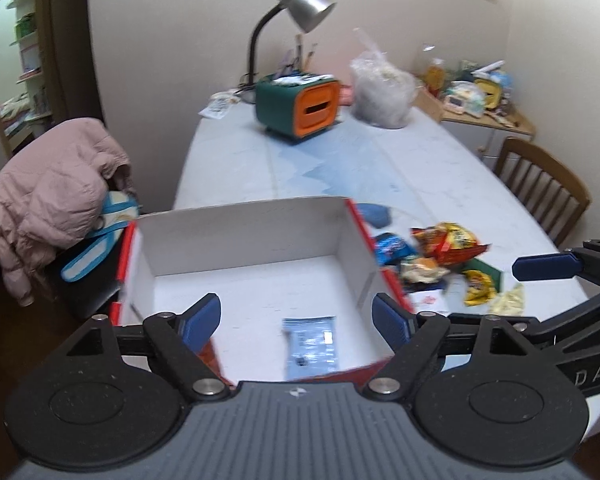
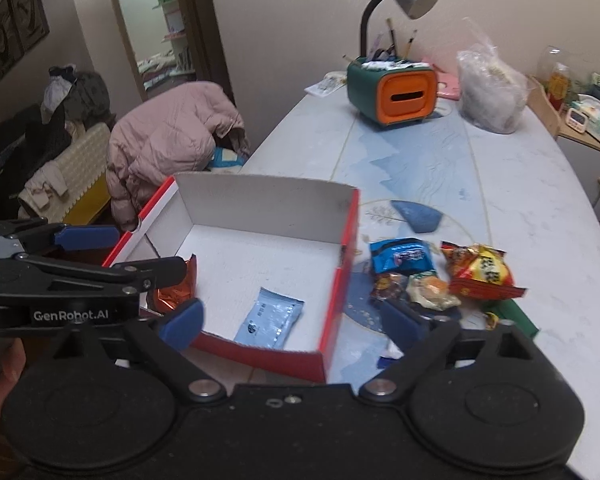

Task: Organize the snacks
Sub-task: 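Move both tools back over the snack pile, then grasp the yellow-cream bag with the right tool while the left tool grasps the purple candy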

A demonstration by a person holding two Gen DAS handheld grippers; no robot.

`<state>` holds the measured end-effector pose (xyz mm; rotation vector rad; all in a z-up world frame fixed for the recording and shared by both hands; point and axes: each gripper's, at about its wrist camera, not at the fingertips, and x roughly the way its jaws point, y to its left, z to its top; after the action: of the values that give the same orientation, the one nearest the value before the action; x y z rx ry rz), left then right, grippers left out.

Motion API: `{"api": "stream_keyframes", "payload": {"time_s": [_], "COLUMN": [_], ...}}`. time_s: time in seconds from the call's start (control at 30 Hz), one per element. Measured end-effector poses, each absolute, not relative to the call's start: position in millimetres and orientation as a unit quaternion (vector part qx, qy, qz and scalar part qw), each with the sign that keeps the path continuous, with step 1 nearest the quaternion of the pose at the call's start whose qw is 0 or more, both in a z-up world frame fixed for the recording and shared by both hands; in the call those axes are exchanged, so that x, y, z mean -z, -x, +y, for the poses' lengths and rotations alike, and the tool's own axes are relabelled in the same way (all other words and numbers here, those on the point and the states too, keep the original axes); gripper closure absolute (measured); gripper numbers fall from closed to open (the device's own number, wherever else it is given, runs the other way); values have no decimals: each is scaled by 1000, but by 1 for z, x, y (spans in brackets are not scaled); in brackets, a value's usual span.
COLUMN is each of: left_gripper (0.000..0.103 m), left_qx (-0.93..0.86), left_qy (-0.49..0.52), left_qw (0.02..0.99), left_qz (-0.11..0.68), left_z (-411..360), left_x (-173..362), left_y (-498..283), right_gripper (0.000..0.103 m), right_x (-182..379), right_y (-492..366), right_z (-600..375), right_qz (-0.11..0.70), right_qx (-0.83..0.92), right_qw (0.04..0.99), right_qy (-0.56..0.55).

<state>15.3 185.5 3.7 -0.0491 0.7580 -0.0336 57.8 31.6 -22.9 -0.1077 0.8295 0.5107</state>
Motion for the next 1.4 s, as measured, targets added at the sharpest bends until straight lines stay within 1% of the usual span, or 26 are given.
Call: {"api": "stream_keyframes", "payload": {"time_s": [0.17, 0.23, 0.4, 0.57, 0.73, 0.93, 1.33, 1.4], "left_gripper": [13, 6, 4, 4, 4, 4, 4, 5], "left_qx": [47, 56, 61, 60, 55, 52, 86, 88], "left_qy": [27, 31, 47, 54, 31, 4, -18, -21], "left_qw": [930, 930, 928, 919, 915, 911, 881, 877], "left_qz": [364, 363, 365, 387, 398, 410, 465, 472], "left_z": [158, 149, 125, 96, 61, 22, -23, -27], "left_x": [-4, -2, 10, 33, 49, 68, 111, 119], "left_y": [-11, -11, -13, -20, -31, -46, -83, -88], "right_gripper": [3, 2, 2, 2, 2, 4, 13, 16], "right_x": [19, 19, 25, 39, 53, 77, 129, 137], "right_y": [-47, -43, -38, -43, -68, -105, -165, -172], "right_z": [0, -16, -62, -105, -146, -181, -186, -184], "right_qz": [383, 379, 382, 398, 417, 455, 526, 536], "right_qx": [-233, -224, -206, -190, -166, -155, -179, -180], "right_qw": [893, 896, 900, 897, 893, 877, 831, 825], "right_qy": [49, 52, 44, 41, 20, -9, -32, -33]}}
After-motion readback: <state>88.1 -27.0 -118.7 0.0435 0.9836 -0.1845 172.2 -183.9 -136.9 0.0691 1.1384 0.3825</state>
